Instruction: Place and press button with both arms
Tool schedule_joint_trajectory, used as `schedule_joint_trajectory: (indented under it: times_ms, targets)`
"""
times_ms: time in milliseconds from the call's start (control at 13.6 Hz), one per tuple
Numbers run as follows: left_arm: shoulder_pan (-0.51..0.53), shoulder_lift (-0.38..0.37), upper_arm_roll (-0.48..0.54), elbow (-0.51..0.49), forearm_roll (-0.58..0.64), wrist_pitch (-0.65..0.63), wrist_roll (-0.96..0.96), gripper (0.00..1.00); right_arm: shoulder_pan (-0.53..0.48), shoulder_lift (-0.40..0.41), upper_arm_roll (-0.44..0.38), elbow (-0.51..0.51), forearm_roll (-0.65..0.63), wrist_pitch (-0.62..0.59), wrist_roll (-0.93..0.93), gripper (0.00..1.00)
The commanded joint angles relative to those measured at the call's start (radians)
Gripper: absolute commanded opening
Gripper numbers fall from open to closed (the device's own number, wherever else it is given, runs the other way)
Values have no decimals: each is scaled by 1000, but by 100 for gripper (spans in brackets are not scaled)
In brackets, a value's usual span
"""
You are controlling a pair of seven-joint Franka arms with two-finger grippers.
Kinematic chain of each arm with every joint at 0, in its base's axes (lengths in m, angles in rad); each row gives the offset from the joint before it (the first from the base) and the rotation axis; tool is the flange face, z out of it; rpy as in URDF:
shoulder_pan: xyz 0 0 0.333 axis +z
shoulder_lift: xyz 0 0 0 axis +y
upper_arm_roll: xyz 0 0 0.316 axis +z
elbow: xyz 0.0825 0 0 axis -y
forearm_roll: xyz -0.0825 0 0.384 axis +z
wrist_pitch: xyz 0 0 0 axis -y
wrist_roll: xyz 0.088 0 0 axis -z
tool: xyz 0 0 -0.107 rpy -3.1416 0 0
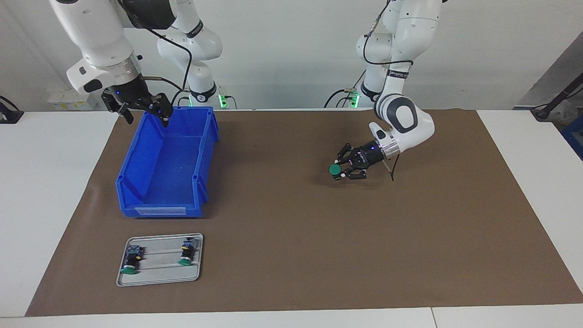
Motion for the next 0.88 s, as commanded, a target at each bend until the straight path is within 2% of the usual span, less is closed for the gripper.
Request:
schedule_joint_trajectory:
  times_ms: [0, 147, 810]
  targets:
    - [46, 2, -4, -25, -69, -101, 71, 27, -6, -12, -3, -13, 25, -1, -33, 100]
    - [52, 10, -4, -51, -114, -132, 163, 28, -6, -12, -3, -13, 25, -1, -32, 100]
    - [50, 27, -4, -121, -141, -163, 288, 28, -6, -12, -3, -13, 25, -1, -32, 100]
